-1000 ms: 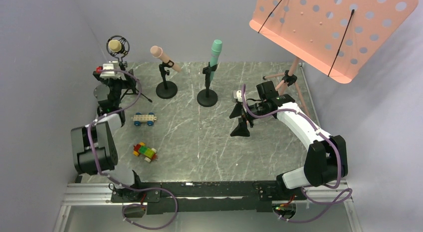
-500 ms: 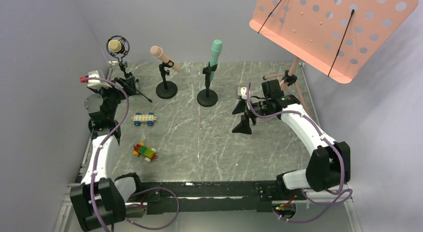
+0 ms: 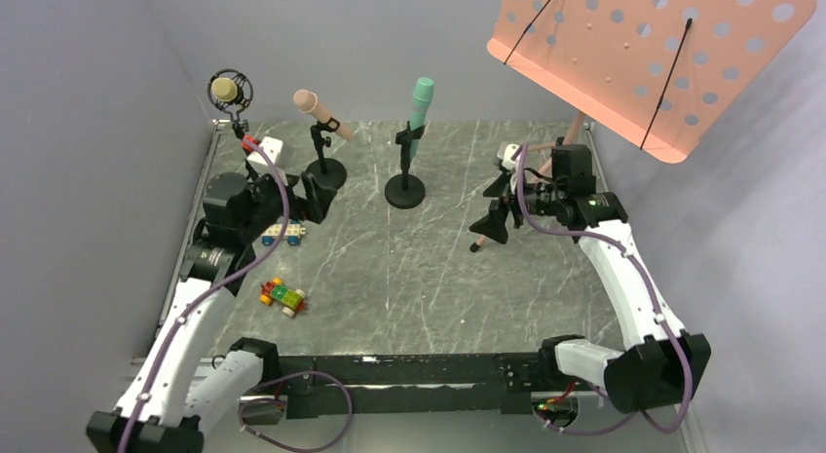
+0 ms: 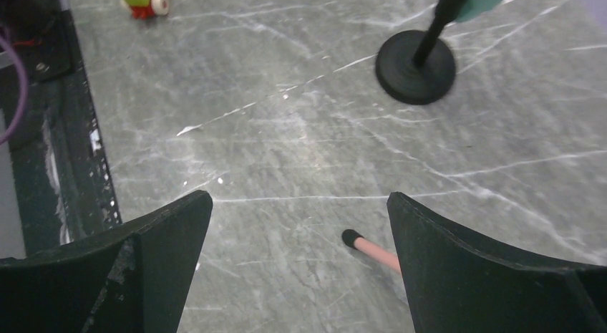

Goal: Attach the microphones to the stand

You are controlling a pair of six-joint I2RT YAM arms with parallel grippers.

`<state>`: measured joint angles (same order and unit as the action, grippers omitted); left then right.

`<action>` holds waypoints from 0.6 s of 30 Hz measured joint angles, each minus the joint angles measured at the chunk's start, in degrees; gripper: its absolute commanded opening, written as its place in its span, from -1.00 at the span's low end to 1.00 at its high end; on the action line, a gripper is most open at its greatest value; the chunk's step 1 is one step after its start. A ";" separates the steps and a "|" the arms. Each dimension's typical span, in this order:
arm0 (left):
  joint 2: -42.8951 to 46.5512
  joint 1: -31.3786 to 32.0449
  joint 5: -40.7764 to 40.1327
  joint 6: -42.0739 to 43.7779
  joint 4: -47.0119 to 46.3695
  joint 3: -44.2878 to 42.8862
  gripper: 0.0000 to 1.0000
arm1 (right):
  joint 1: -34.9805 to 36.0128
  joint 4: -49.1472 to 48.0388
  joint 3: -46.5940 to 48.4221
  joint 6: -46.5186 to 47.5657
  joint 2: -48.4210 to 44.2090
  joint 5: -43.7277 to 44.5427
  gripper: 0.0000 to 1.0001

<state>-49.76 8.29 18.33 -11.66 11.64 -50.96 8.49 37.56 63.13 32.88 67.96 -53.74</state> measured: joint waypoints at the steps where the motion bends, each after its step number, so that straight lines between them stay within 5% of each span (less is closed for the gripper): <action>1: 0.76 3.04 -2.01 2.25 1.77 -0.92 0.99 | 0.00 0.24 0.76 -0.96 -0.90 1.31 1.00; 8: 10.51 7.19 -11.26 7.93 7.34 2.05 0.99 | -0.28 -1.81 5.42 -12.98 -5.42 8.70 1.00; 18: 19.87 7.23 -10.56 5.35 8.00 4.83 0.99 | -5.79 2.27 7.23 -11.54 -6.14 0.17 1.00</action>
<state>-29.89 15.53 7.77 -6.31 19.64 -46.13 2.70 39.83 70.37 21.34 61.82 -53.56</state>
